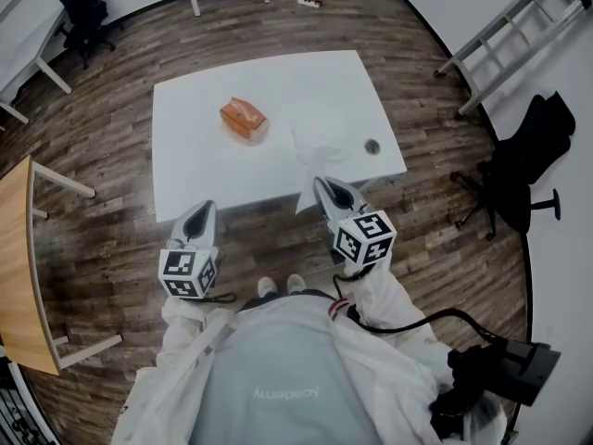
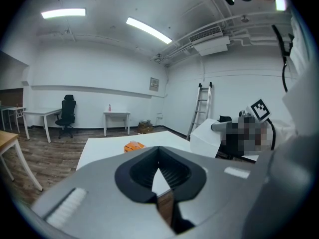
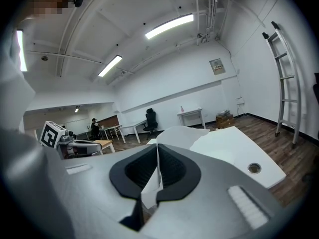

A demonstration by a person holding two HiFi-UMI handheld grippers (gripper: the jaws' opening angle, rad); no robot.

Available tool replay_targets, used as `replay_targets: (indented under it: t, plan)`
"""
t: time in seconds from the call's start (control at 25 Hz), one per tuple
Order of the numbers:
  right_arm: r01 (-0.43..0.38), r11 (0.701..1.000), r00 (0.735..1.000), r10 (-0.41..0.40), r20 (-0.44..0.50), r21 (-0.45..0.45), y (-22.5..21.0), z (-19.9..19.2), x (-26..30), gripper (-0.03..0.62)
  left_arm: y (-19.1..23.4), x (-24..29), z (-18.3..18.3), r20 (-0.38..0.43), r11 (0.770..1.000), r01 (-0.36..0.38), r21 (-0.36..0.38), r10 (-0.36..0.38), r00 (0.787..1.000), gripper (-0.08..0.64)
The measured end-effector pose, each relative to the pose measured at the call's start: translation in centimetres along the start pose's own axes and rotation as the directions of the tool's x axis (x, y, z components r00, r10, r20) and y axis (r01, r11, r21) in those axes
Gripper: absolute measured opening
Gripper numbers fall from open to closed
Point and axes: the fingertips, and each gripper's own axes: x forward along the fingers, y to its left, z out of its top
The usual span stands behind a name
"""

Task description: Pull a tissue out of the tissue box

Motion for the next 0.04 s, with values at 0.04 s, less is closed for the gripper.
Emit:
replay_targets:
  t: [0.04]
  plan:
    - [0.002, 1.0, 1.0, -0.002, -0.001, 0.0, -0.09, -0.02, 0.06, 0.0, 0.04, 0.07, -0.04, -0.001, 1.0, 0.0, 0.0, 0.0, 1.0, 0.0]
